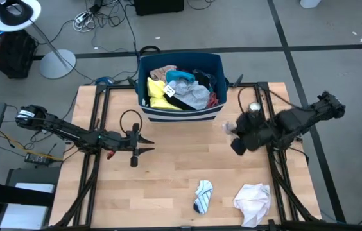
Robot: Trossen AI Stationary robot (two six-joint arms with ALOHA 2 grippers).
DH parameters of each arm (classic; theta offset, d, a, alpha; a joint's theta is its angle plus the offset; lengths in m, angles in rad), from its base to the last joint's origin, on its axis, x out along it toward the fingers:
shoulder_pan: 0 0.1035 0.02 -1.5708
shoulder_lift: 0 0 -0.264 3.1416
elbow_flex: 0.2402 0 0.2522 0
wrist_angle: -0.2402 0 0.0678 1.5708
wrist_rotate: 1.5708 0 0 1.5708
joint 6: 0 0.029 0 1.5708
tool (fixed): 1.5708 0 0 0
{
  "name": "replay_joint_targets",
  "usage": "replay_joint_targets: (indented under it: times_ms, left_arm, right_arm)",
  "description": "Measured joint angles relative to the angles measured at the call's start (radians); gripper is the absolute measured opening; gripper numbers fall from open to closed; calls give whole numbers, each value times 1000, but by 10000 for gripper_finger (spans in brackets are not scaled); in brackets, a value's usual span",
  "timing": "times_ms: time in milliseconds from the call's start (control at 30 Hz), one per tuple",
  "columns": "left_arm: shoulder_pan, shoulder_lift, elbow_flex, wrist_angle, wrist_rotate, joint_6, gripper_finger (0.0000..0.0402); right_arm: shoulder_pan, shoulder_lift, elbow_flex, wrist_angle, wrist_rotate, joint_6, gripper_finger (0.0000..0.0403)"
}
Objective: Sort clothes
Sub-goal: Put the light brown patterned sock into the blue laundry bin
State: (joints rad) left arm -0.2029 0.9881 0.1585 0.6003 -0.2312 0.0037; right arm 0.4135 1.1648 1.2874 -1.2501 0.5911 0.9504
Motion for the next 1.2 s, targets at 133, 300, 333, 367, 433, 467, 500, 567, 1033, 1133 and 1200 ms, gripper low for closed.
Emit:
replay_joint_targets:
  times_ms: [133, 300, 333, 367, 433, 467, 500, 567, 1033, 1133, 1200]
  left_arm:
    - [29, -103, 0, -66, 12, 31, 115]
    - [138, -255, -30, -83, 229, 43, 115]
    - [165, -285, -50, -56, 276, 47, 115]
    - [193, -313, -73, -26, 314, 47, 115]
    - [243, -367, -128, 36, 352, 35, 115]
    - [262, -388, -151, 54, 359, 17, 115]
    - [277, -405, -150, 33, 363, 1, 115]
    - [292, -441, -150, -5, 365, -10, 115]
    - [295, -667, -151, -156, 396, 22, 115]
    - [295, -744, -151, -197, 415, 17, 115]
    - [295, -800, -151, -213, 414, 12, 115]
  right_arm:
    - [-111, 0, 56, 153, -16, -258, 4]
    - [-273, 5, 93, 328, -102, -516, 4]
    - [-307, 7, 98, 362, -126, -558, 4]
    - [-341, 11, 100, 397, -150, -598, 4]
    - [-405, 22, 102, 480, -194, -671, 4]
    - [-437, 29, 102, 515, -210, -701, 4]
    - [-466, 41, 102, 547, -227, -729, 4]
    - [-518, 66, 102, 623, -252, -788, 4]
    - [-741, 158, 78, 792, -380, -905, 6]
    - [-769, 171, 63, 815, -437, -899, 6]
    - [-785, 177, 55, 814, -439, -893, 6]
